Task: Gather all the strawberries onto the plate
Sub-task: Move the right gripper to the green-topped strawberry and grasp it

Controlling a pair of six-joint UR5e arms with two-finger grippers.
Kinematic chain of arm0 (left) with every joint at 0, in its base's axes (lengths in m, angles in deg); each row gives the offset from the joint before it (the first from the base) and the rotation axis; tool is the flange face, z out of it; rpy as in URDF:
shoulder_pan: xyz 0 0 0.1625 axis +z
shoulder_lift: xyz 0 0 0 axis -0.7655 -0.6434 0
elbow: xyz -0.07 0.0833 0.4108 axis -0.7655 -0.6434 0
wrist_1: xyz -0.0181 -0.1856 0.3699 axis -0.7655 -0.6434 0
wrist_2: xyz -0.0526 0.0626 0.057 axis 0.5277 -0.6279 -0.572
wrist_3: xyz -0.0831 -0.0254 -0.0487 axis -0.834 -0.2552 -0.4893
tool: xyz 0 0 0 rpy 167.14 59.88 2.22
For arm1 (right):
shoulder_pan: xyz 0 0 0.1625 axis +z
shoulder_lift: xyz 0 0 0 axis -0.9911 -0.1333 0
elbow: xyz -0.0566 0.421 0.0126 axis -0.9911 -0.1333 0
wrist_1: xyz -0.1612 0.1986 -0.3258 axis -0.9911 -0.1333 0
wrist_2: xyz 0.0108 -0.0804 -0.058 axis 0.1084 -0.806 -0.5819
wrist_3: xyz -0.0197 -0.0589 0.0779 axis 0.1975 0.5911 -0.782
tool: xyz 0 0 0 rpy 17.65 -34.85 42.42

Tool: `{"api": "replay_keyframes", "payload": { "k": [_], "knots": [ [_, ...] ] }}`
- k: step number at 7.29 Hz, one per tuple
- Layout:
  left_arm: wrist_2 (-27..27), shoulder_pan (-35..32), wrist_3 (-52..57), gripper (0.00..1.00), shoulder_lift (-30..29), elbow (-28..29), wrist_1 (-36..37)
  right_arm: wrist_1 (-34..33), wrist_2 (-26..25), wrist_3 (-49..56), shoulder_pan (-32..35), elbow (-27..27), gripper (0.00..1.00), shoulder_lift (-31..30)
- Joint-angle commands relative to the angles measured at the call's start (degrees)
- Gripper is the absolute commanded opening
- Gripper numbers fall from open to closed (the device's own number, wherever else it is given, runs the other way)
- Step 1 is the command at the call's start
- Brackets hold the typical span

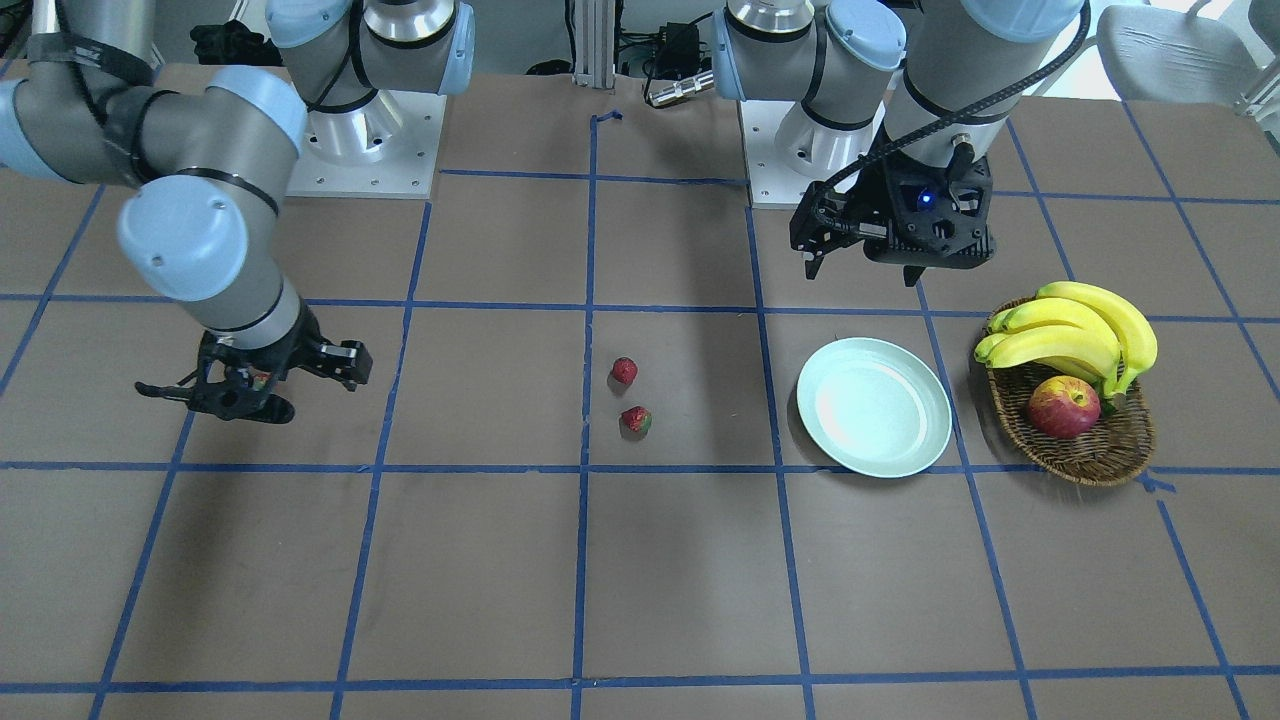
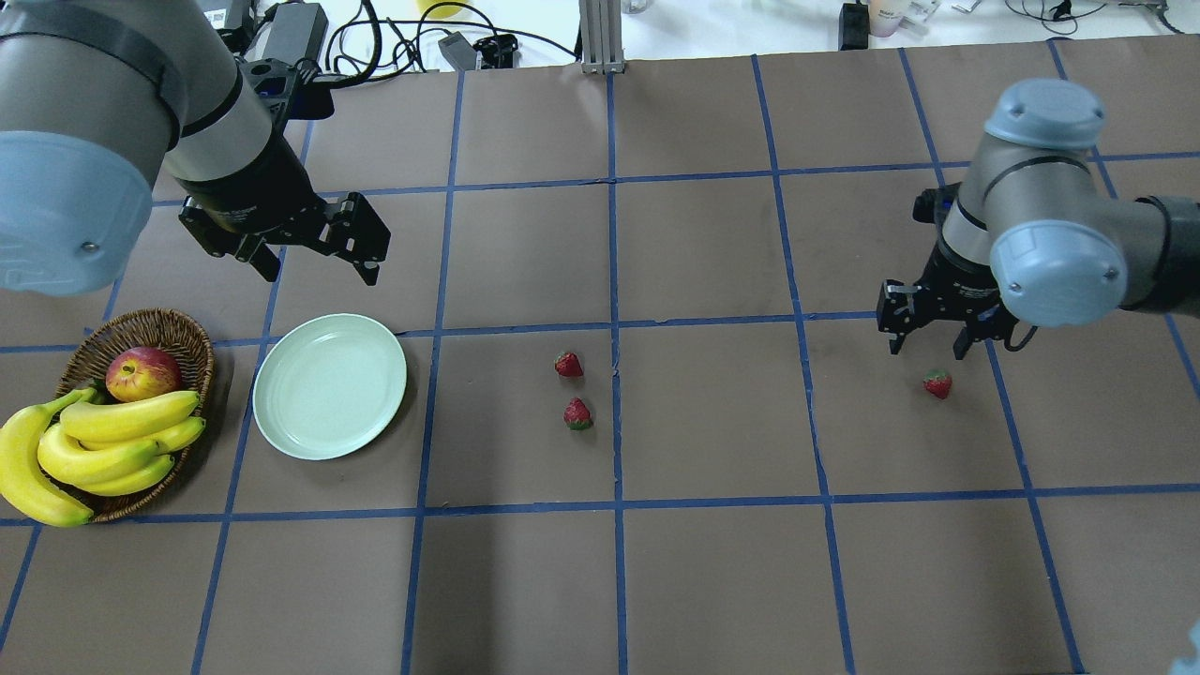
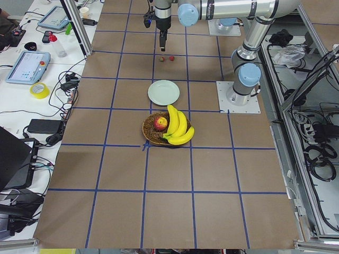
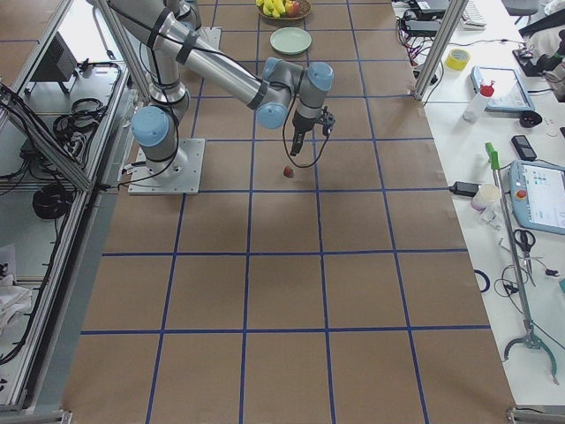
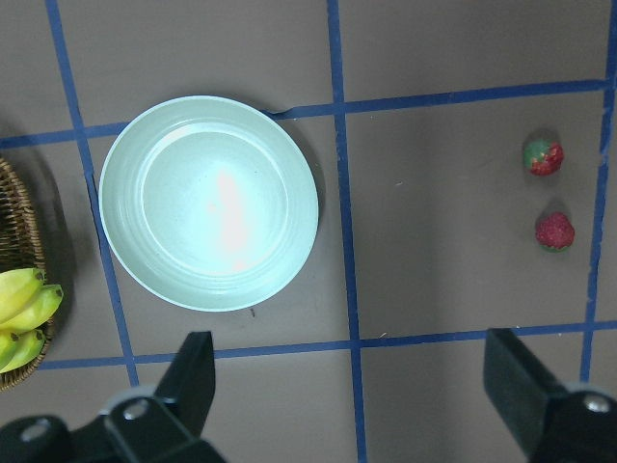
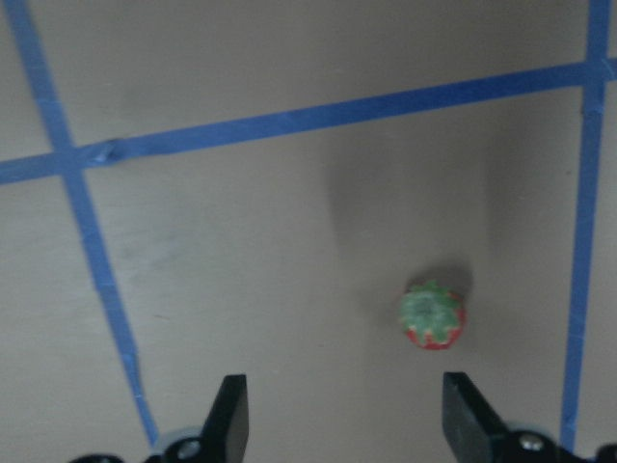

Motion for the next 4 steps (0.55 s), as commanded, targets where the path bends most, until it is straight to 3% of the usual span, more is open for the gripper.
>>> {"api": "replay_keyframes", "payload": {
  "k": [1,3,4],
  "knots": [
    [0.0,0.0,0.0,1.00,0.2,-0.1,0.0,-2.9,2.1,1.8,-3.0,3.5,0.70,0.3],
    [0.0,0.1,0.0,1.00,0.2,0.0,0.0,-9.7,3.0,1.9,-3.0,4.3,0.70,3.3],
    [0.0,0.0,0.0,1.00,0.1,-0.1,0.0,-10.5,3.1,1.8,-3.0,4.6,0.65,3.5]
  ]
}}
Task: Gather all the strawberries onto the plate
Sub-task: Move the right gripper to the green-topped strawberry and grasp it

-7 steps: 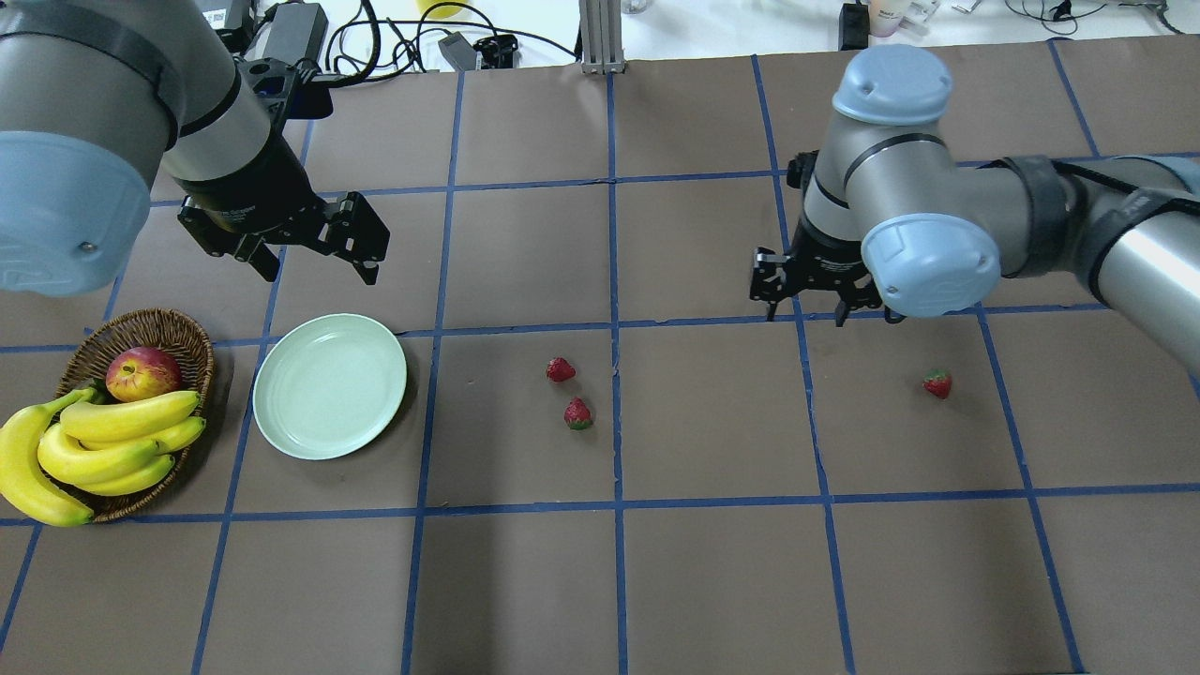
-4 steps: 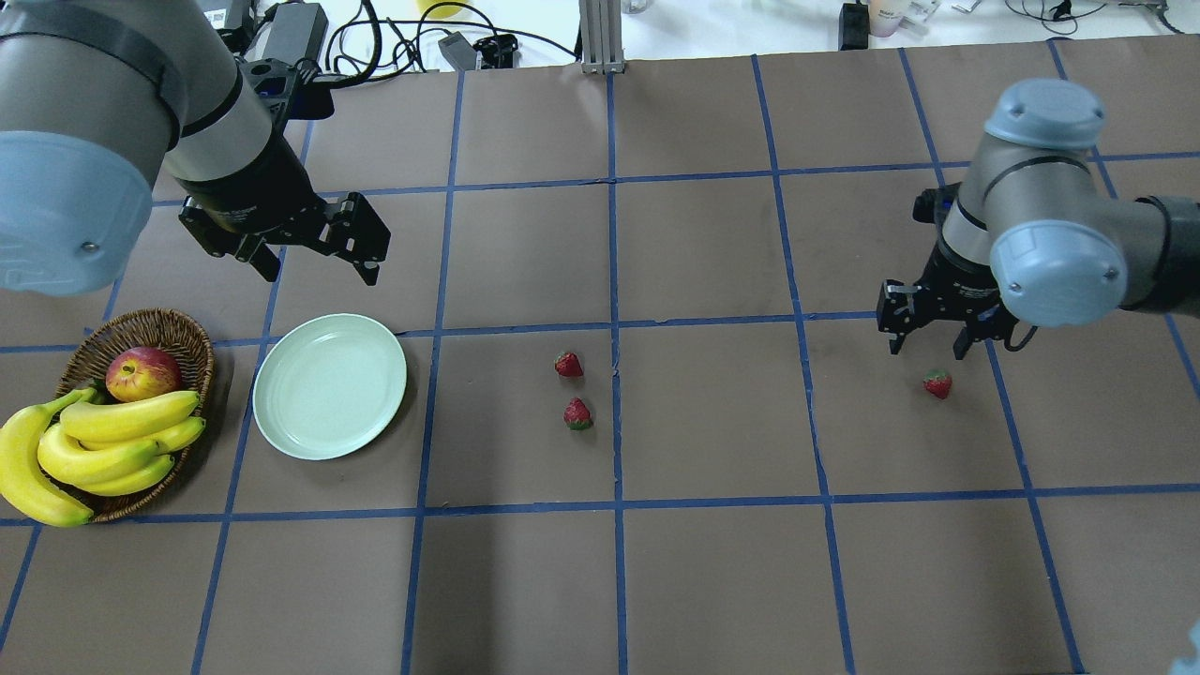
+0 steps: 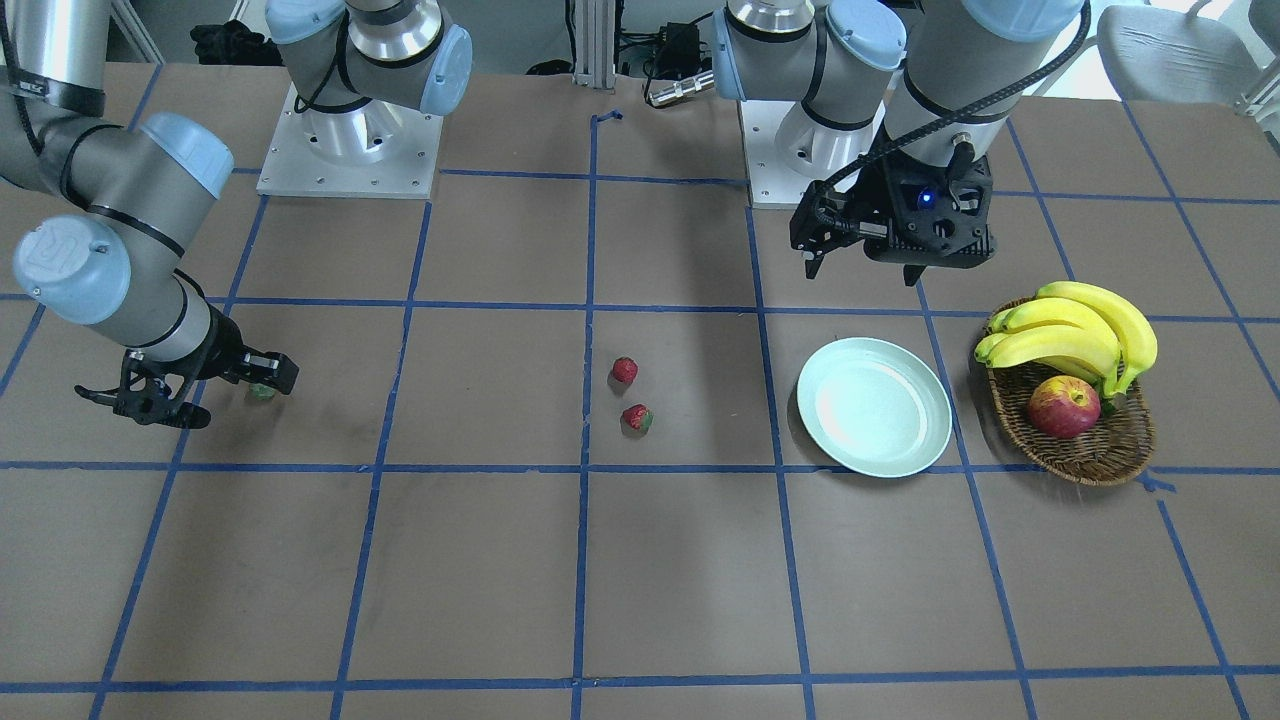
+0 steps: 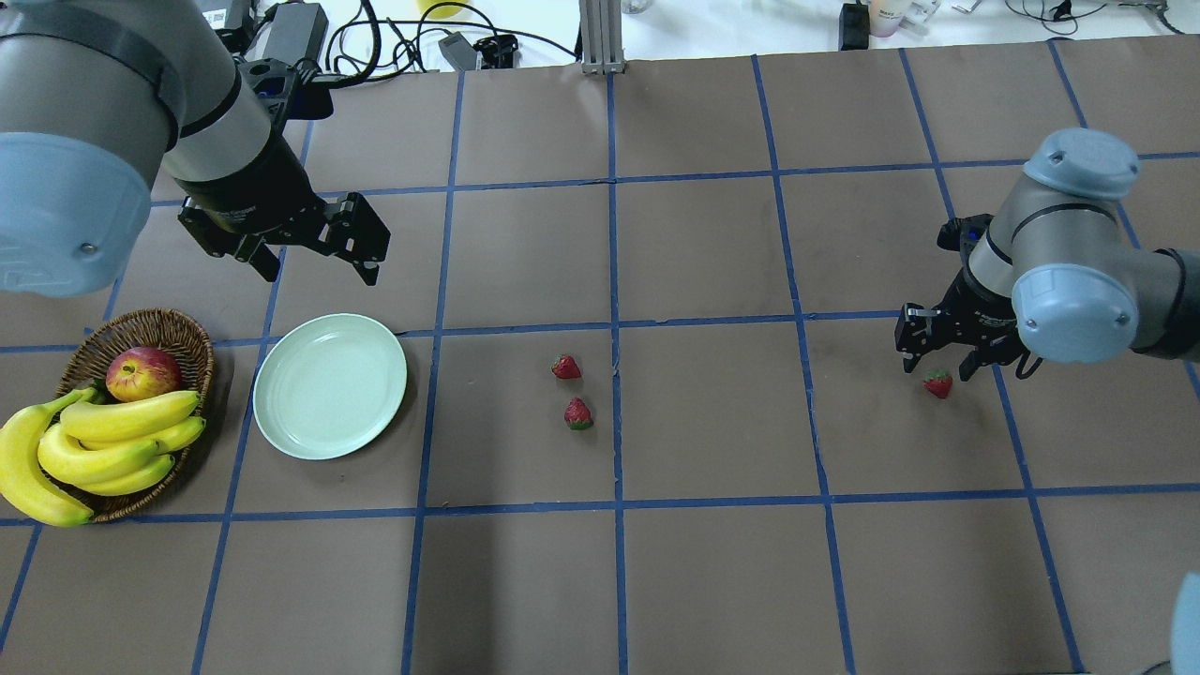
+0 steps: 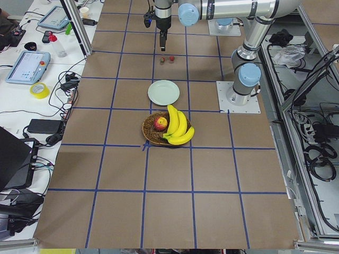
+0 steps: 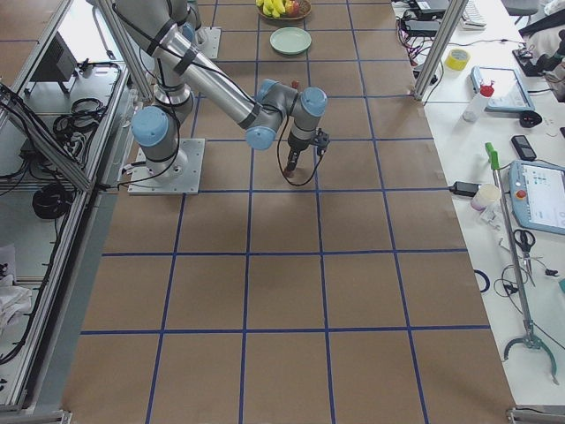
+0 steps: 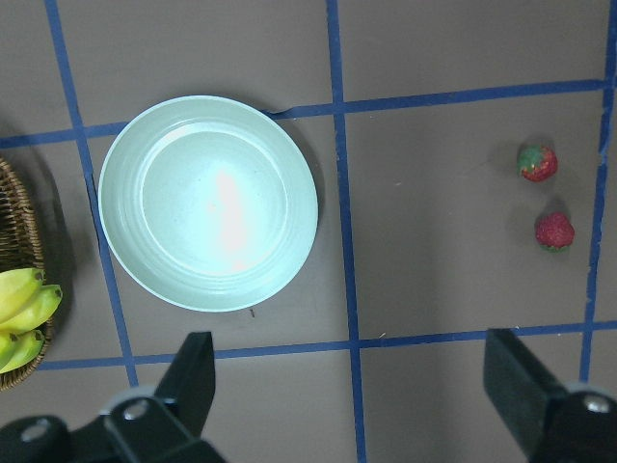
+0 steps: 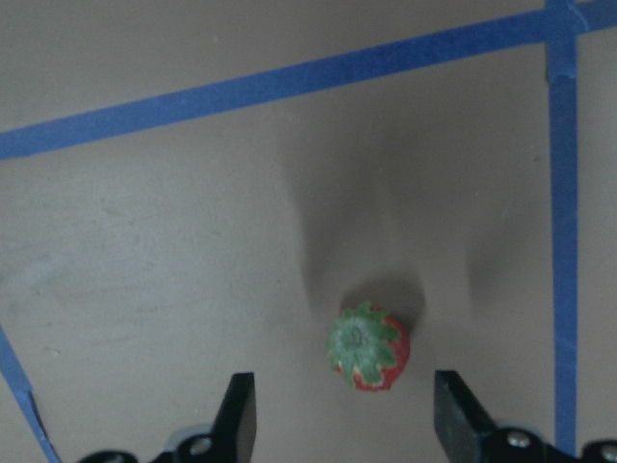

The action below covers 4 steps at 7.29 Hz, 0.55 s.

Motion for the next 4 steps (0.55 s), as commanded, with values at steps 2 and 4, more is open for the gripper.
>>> {"api": "replay_keyframes", "payload": {
  "k": [2,4],
  "knots": [
    [0.3,0.1,0.0,1.00,-0.5,0.0,1.9,-2.5,-0.7,0.1,-0.1,0.9,0.58,1.3],
    [0.2,0.0,0.0,1.00,-0.4,0.0,1.9,-2.7,-2.7,0.0,-0.2,2.1,0.56,1.3]
  ]
}}
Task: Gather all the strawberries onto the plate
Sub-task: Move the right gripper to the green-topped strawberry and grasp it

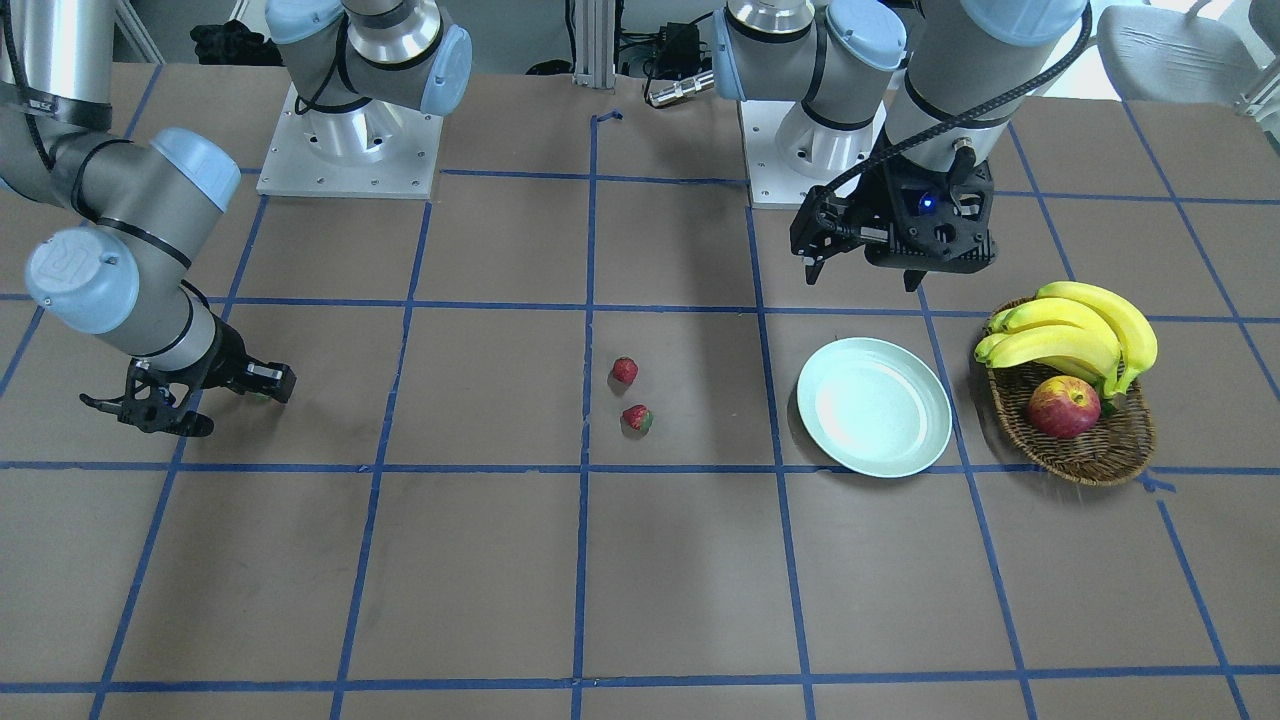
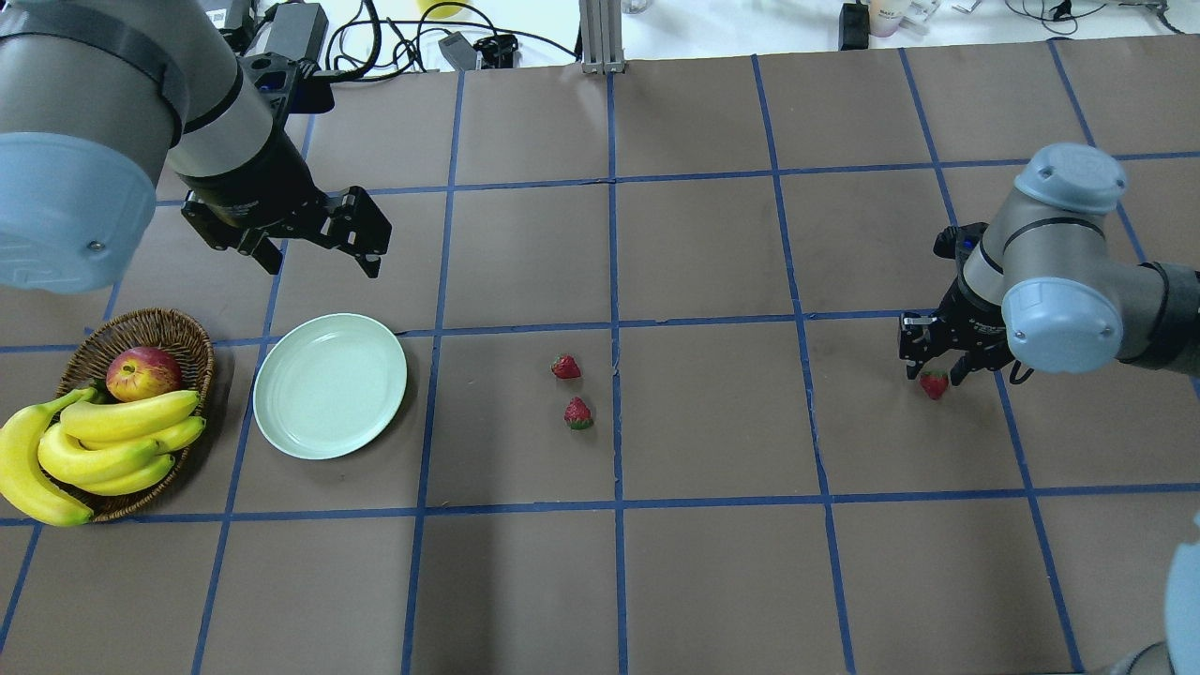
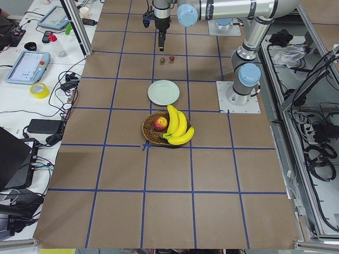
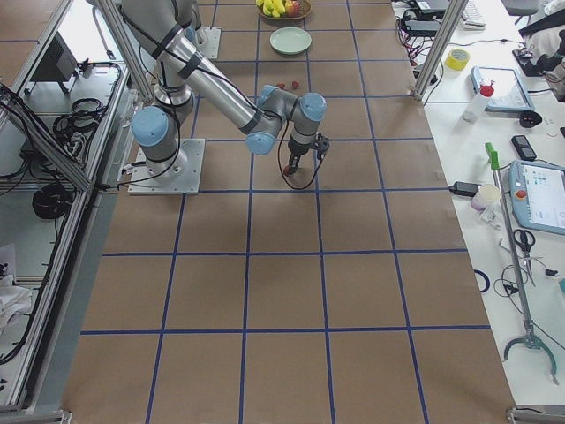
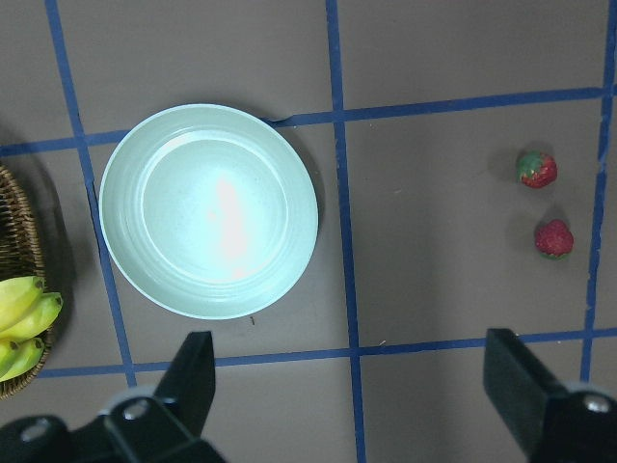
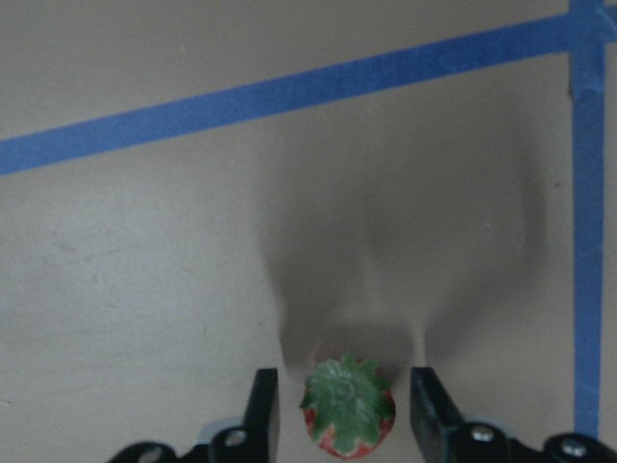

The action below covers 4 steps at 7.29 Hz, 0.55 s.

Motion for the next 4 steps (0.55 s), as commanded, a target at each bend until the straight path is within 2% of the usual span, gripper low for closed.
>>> {"api": "replay_keyframes", "payload": {
  "k": [1,2,3,4],
  "knots": [
    [-0.1,0.0,0.0,1.00,-0.1,-0.1,0.2,-0.3,-1.3,-0.1,0.0,1.0,0.56,0.0],
    [0.1,0.0,0.0,1.00,-0.2,-0.1,0.2,-0.3,-1.3,-0.1,0.0,1.0,0.45,0.0],
    [0.1,-0.1,0.0,1.00,0.0,-0.1,0.1,-0.3,-1.3,-0.1,0.0,1.0,0.24,0.0],
    [-0.2,-0.1,0.0,1.00,0.0,-0.1,-0.1,-0.3,-1.3,-0.4,0.0,0.5,0.13,-0.1]
  ]
}}
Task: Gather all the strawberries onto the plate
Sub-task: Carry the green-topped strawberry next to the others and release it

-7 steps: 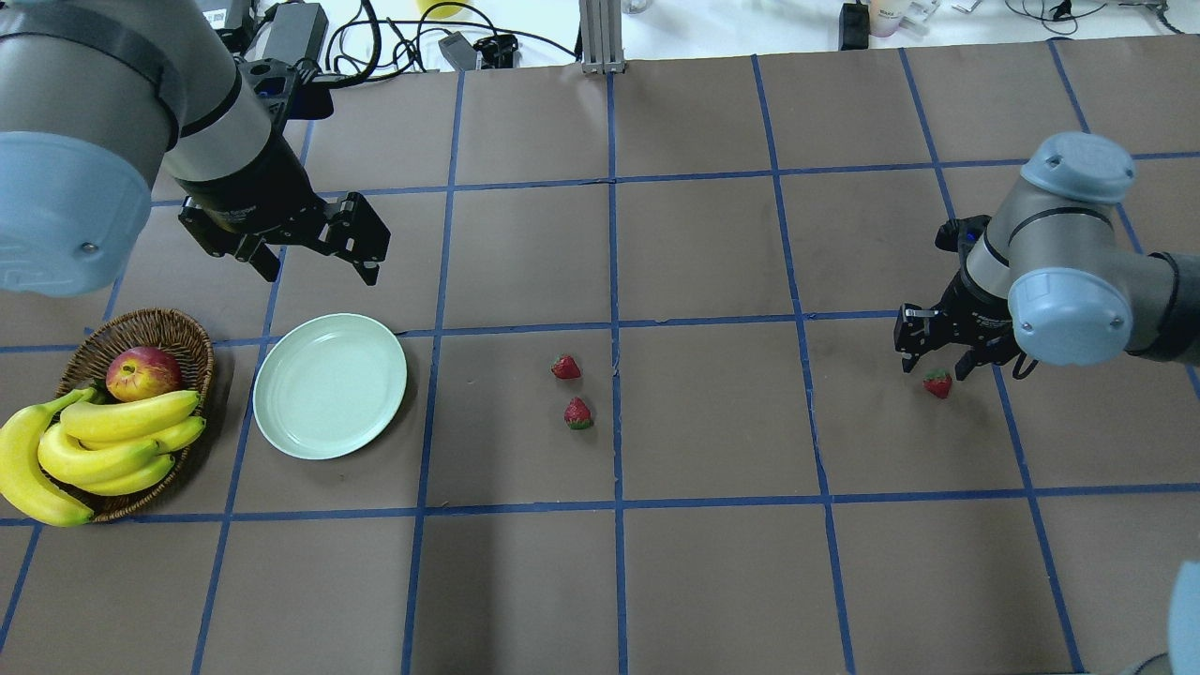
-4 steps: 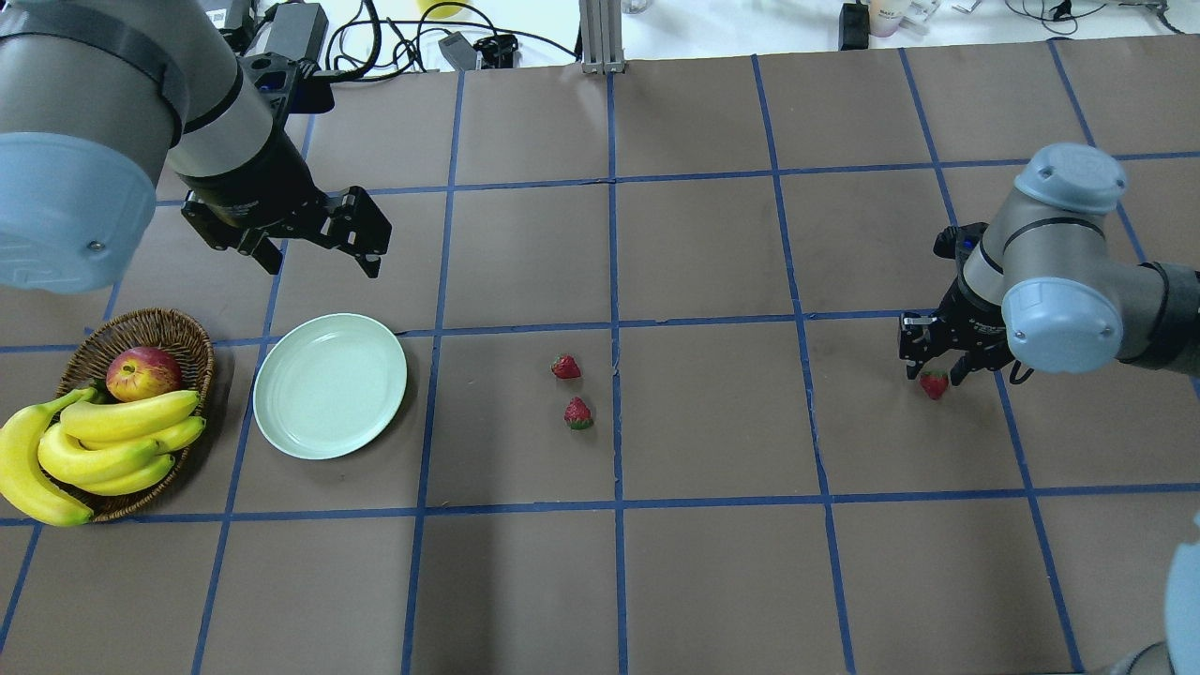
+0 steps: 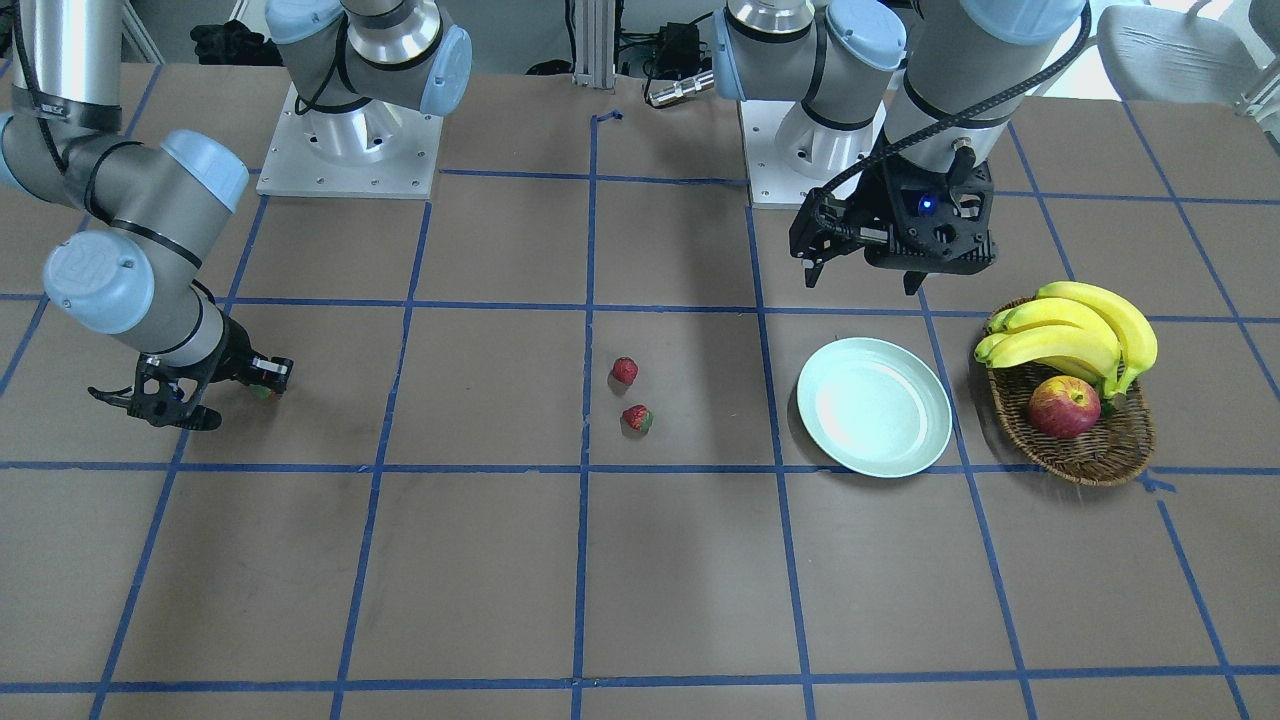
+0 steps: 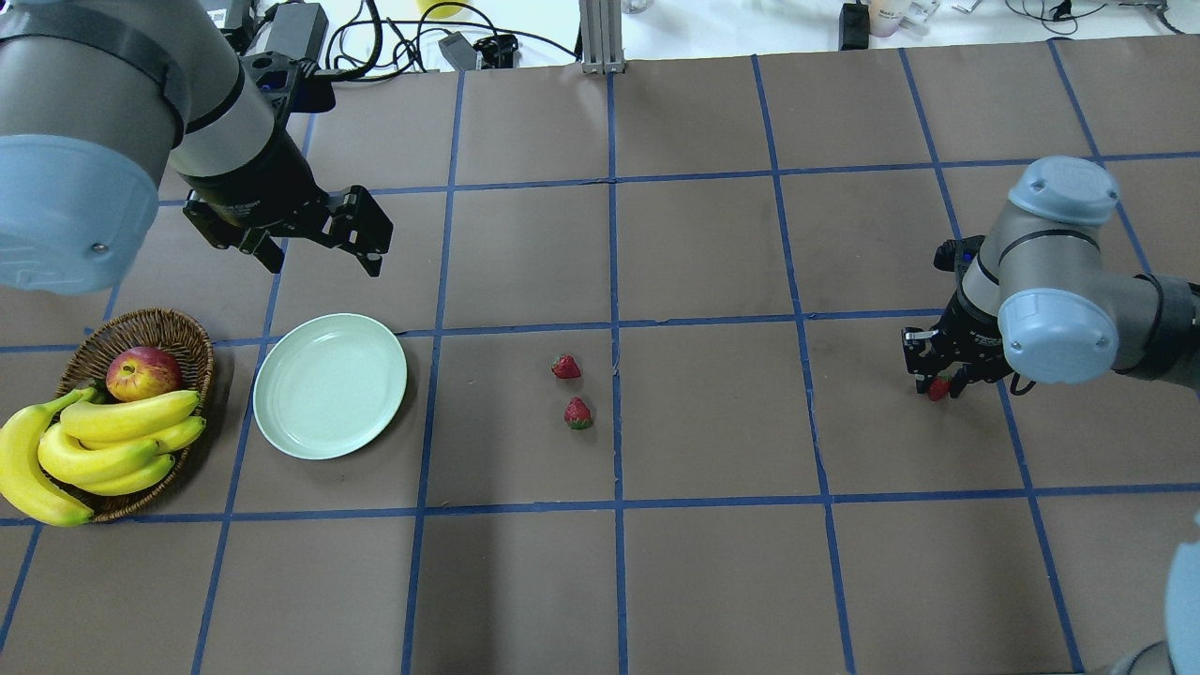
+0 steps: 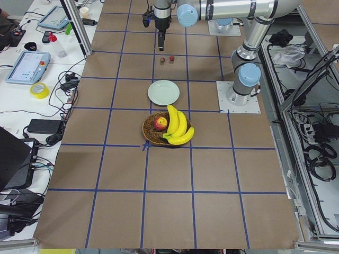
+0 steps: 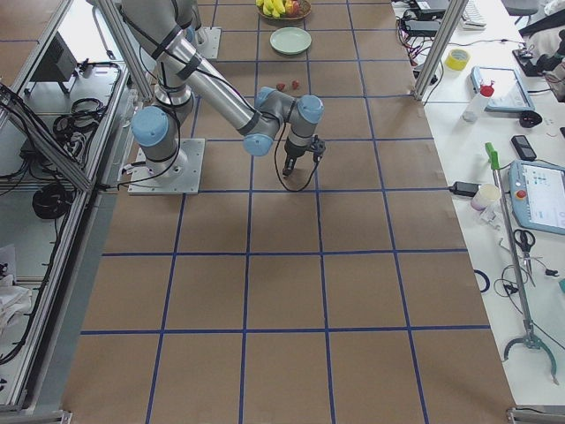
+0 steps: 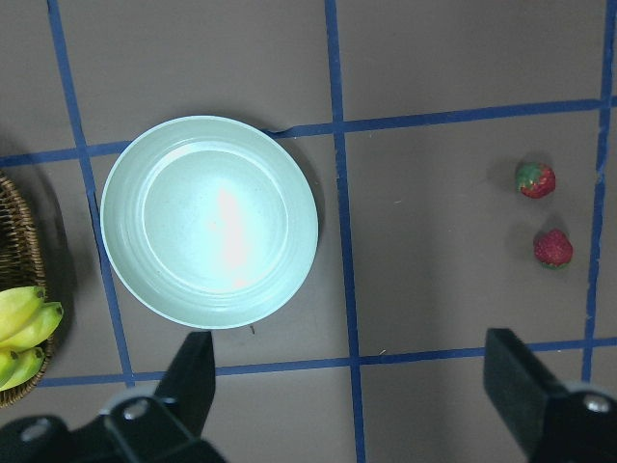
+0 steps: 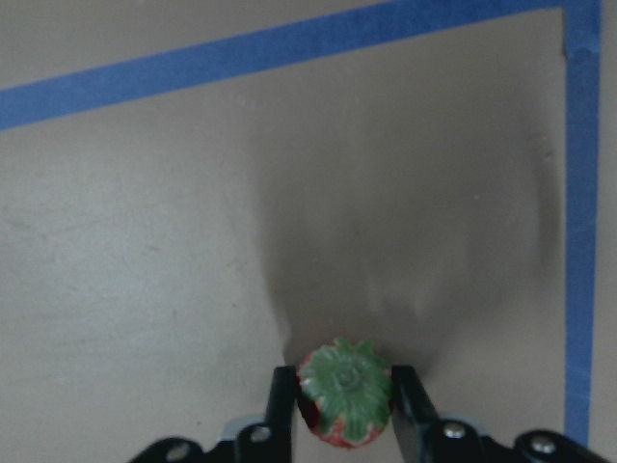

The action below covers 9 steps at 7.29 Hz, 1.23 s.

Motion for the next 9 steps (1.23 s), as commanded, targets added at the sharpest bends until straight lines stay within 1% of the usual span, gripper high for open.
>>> {"api": "replay_keyframes", "payload": {
  "k": [1,2,3,4,5,6,7,8,9],
  "knots": [
    [-0.2,0.0,0.0,1.00,-0.3,0.0,0.0,0.7,0.8,-1.6,0.3,-0.5,0.13,-0.7],
    [-0.2,0.0,0.0,1.00,-0.1,0.0,0.0,1.4,3.5,-5.8,3.7,-0.8,0.17,-3.3],
    [-0.2,0.0,0.0,1.00,0.3,0.0,-0.2,1.1,4.9,-8.9,10.3,-2.2,0.19,-3.9],
    [-0.2,0.0,0.0,1.00,0.1,-0.1,-0.2,1.9,6.8,-19.5,17.2,-4.0,0.20,-3.9],
    [-0.2,-0.2,0.1,1.00,0.1,-0.7,-0.1,1.6,12.2,-29.7,24.4,-5.5,0.21,-3.8],
    [-0.2,-0.6,0.0,1.00,0.2,-1.5,0.1,0.8,19.1,-38.2,29.9,-6.3,0.21,-2.6],
    [-0.2,-0.8,0.0,1.00,0.3,-1.5,0.1,-0.7,22.6,-41.5,33.4,-7.8,0.23,-1.8],
    [-0.2,-0.9,0.0,1.00,0.3,-1.6,0.1,-3.7,27.3,-43.0,36.3,-8.9,0.24,-0.1],
    [-0.2,-1.0,0.0,1.00,0.2,-1.6,0.1,-9.2,29.2,-43.9,39.5,-9.4,0.25,3.1]
  ]
}}
